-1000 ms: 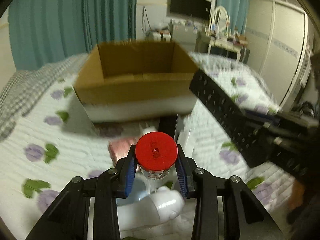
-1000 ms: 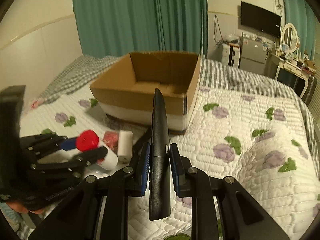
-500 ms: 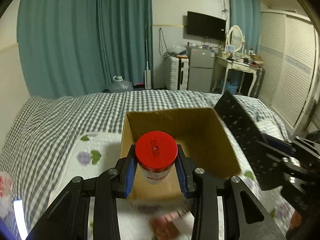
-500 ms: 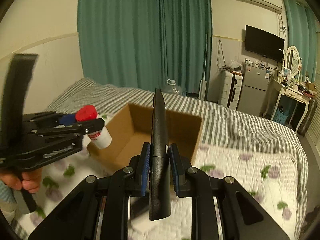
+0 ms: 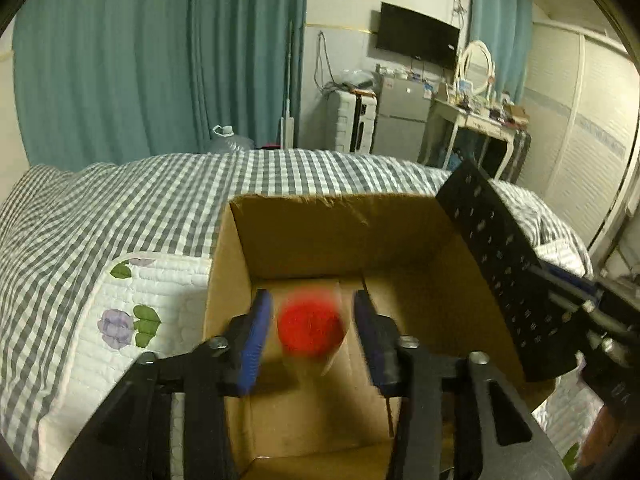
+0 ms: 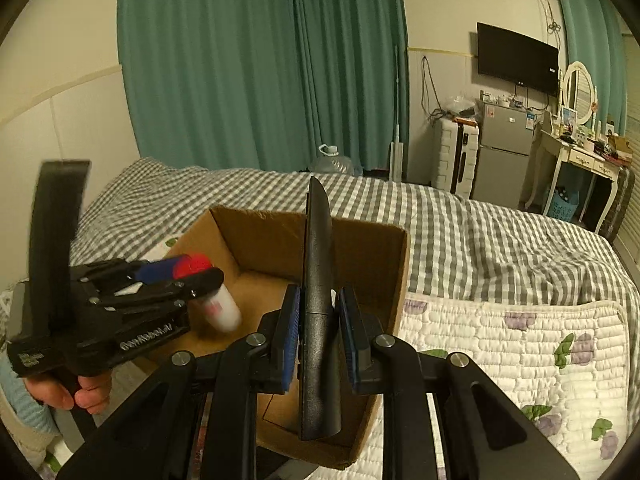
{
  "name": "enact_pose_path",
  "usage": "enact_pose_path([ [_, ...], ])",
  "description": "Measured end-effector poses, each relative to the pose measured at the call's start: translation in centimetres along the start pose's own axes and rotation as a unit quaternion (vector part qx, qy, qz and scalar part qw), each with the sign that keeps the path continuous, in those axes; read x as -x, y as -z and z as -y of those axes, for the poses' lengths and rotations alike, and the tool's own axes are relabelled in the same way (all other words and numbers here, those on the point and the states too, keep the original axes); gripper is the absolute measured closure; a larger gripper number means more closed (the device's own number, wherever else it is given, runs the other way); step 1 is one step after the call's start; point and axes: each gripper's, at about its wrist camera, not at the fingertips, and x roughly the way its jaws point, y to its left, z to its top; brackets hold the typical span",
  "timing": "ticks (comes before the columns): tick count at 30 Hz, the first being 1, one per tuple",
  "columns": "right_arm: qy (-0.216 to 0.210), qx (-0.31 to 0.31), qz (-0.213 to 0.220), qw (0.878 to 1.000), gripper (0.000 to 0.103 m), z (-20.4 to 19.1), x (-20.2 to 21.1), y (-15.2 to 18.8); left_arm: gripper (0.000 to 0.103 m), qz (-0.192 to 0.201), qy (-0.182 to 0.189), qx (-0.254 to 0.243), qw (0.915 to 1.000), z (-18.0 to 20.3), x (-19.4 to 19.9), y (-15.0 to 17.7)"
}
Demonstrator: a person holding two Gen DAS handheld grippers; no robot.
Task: Organize rigid objects
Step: 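Carry both held items into the box and open both tools, then grasp the white bottle with the right tool while the left tool grasps the light blue earbud case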
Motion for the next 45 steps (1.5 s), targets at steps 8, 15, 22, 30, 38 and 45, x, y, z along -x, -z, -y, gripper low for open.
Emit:
enact_pose_path([
  [8, -0.019, -0.011, 0.000, 1.000, 0.075, -0.3, -0.9, 0.0, 0.047, 0.023, -0.010, -0.014, 0.9996, 0.5, 2.6, -0.2],
  [15, 0.004, -0.011, 0.053, 0.999, 0.035, -0.4, 4.2, 0.2, 0.047, 0.035, -0.019, -0.031, 0.9987, 1.1, 5.7, 0.6],
  [22, 0.011, 0.003, 0.045, 0.999, 0.035, -1.6, 9.1, 0.9, 0.041, 0.035, -0.011, -0.016, 0.9992, 1.1, 11.5, 2.8],
  [30, 0.004, 0.053, 0.003, 0.999, 0.030, -5.6, 13.1, 6.1, 0.038, 0.019, -0.031, -0.001, 0.9993, -0.1, 17.0, 7.8],
  [38, -0.049, 0.104, -0.078, 0.990, 0.030, -10.3, 10.8, 14.2, 0.038, -0.018, -0.059, -0.005, 0.9981, -0.7, 16.6, 14.6],
  [45, -0.080, 0.203, -0.127, 0.967, 0.030, -14.6, 8.2, 17.9, 0.038, -0.049, -0.070, -0.008, 0.9963, -1.3, 14.5, 16.9],
])
